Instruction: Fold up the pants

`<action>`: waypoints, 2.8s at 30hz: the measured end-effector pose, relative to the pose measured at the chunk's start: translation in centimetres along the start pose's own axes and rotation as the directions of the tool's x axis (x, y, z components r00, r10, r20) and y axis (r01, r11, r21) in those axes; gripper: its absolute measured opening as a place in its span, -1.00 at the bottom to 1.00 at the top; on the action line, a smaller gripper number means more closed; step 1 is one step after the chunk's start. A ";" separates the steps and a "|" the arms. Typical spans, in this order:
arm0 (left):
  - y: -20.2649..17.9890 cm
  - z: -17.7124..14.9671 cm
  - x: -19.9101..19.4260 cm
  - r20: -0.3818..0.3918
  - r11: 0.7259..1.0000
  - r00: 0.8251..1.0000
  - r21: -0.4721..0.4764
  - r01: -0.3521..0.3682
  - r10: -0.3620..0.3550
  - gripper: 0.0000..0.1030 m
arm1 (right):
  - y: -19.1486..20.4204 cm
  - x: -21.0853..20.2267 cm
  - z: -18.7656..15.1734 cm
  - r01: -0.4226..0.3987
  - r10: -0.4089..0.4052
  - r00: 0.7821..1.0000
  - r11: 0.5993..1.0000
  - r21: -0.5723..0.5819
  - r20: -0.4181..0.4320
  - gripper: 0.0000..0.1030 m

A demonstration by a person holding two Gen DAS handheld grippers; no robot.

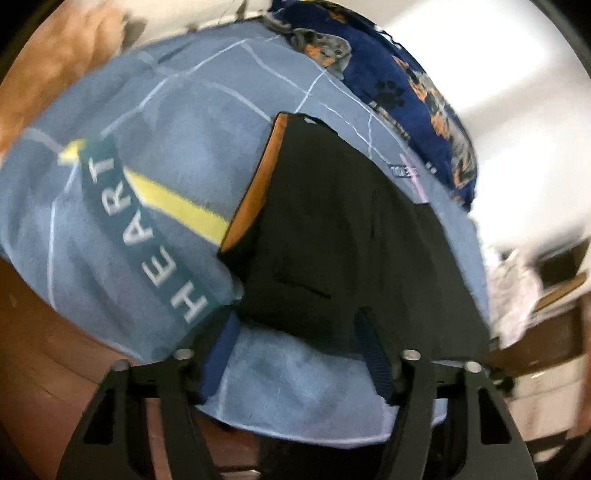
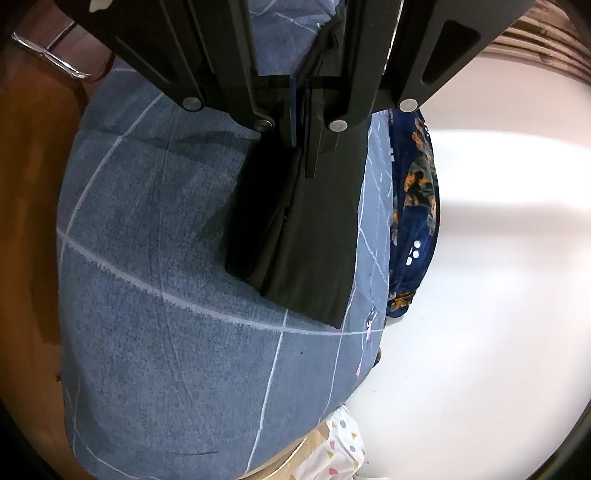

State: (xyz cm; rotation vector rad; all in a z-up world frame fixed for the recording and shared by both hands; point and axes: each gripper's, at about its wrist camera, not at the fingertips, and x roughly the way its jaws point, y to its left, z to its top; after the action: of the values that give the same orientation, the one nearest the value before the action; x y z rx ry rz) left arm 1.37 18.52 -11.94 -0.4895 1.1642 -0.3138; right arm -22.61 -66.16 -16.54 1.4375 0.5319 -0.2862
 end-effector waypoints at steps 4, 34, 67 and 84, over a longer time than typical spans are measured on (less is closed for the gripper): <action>-0.3 0.2 -0.2 0.036 0.997 0.996 0.016 -0.077 0.077 -0.48 | 0.2 0.0 -0.1 0.006 -0.006 1.000 1.000 -0.005 0.005 -1.00; -3.3 1.4 0.3 0.237 0.881 0.885 0.167 -0.443 0.400 0.22 | -1.0 0.8 -0.7 -0.077 0.077 0.997 0.996 0.034 0.003 -1.00; -11.1 -0.9 7.0 0.263 0.847 0.907 0.343 -0.405 0.328 0.64 | -1.5 -0.8 1.2 -0.132 0.132 0.991 0.991 0.001 -0.038 -0.86; -11.4 -1.2 7.3 0.261 0.847 0.908 0.344 -0.405 0.328 0.71 | -4.2 -7.3 4.0 -0.199 0.184 0.969 0.977 0.077 0.164 -0.32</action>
State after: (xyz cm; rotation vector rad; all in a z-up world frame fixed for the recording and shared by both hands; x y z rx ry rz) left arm 3.17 5.06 -12.22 0.0634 0.9477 -0.1527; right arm -30.21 -71.54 -16.28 1.5297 0.2522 -0.2687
